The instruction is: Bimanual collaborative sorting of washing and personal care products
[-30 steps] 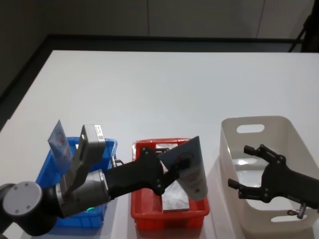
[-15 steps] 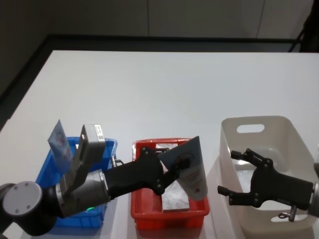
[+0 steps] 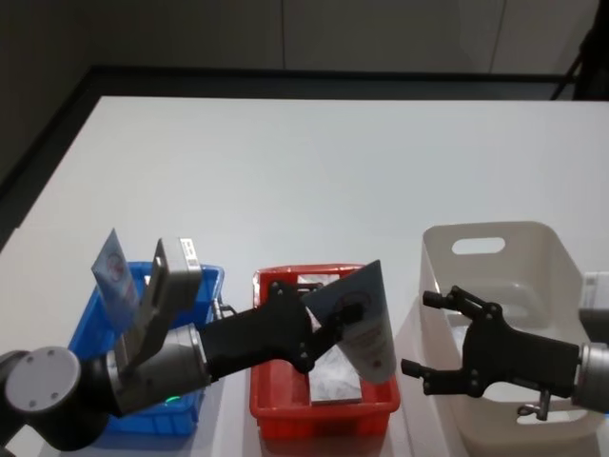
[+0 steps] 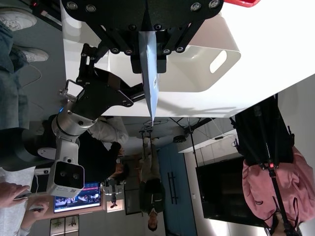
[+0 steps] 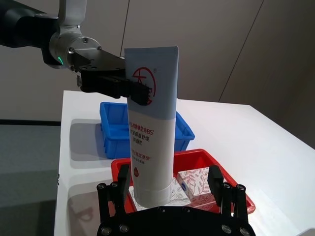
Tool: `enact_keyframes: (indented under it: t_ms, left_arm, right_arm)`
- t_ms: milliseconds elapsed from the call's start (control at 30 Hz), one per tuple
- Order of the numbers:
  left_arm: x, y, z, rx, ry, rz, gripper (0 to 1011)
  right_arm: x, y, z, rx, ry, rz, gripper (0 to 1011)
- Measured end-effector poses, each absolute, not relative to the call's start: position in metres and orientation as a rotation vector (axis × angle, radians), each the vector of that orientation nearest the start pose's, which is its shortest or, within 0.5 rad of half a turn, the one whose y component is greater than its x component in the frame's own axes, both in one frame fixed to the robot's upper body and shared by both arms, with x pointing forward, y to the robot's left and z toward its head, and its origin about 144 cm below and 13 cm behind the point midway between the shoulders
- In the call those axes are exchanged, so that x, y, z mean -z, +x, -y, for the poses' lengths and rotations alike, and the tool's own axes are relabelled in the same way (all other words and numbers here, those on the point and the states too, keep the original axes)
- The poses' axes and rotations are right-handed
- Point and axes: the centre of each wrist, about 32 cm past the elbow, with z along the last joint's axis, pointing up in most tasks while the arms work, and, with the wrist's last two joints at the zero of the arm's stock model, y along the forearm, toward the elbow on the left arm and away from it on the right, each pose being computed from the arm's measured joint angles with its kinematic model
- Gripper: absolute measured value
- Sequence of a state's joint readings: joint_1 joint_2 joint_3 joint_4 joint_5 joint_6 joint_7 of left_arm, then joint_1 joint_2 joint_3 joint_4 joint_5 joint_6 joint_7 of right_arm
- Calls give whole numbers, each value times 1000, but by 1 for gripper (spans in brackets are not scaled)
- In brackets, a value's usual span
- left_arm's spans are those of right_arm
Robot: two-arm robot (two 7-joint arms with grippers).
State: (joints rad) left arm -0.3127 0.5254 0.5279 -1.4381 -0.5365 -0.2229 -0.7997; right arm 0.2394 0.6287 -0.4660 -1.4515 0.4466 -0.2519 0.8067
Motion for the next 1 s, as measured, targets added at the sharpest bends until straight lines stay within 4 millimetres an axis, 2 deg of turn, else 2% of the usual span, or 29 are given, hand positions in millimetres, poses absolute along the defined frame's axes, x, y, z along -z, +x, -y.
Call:
enact_keyframes:
  t_ms: [1000]
  left_arm:
    - [-1171, 514, -257, -384, -18, 155, 169]
  right_arm:
    - [-1156, 523, 286, 358, -136, 220, 1001]
